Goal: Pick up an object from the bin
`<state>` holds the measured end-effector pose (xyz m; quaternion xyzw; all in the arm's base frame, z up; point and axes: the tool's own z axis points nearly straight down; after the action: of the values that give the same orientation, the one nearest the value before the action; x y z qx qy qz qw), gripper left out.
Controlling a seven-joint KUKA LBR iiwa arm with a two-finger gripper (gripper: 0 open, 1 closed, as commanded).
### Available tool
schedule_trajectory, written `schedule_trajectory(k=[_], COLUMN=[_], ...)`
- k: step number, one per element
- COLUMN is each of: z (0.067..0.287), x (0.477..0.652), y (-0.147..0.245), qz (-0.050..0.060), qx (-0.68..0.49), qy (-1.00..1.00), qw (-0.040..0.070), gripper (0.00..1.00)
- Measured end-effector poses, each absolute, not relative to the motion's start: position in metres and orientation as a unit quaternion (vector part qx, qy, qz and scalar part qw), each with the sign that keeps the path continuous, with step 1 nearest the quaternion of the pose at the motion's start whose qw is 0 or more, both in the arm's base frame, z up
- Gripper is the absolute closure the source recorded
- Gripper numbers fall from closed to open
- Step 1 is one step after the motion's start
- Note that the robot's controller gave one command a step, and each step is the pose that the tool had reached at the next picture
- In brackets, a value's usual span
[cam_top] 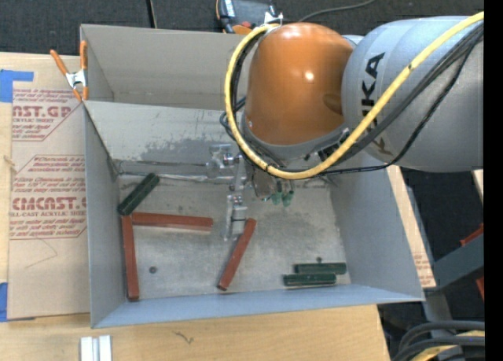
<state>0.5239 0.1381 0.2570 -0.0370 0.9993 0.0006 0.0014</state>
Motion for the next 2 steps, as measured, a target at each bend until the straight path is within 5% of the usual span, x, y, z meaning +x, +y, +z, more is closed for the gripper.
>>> schedule_trajectory(k=[1,2], z=[0.107,0.067], x=[0.551,0.569], y=[0.092,0.153], qz=[0.000,0.002], qx=[0.003,-0.018], qy=[1.000,1.000], qw=[-0.003,0.000], gripper=[0.00,0.00])
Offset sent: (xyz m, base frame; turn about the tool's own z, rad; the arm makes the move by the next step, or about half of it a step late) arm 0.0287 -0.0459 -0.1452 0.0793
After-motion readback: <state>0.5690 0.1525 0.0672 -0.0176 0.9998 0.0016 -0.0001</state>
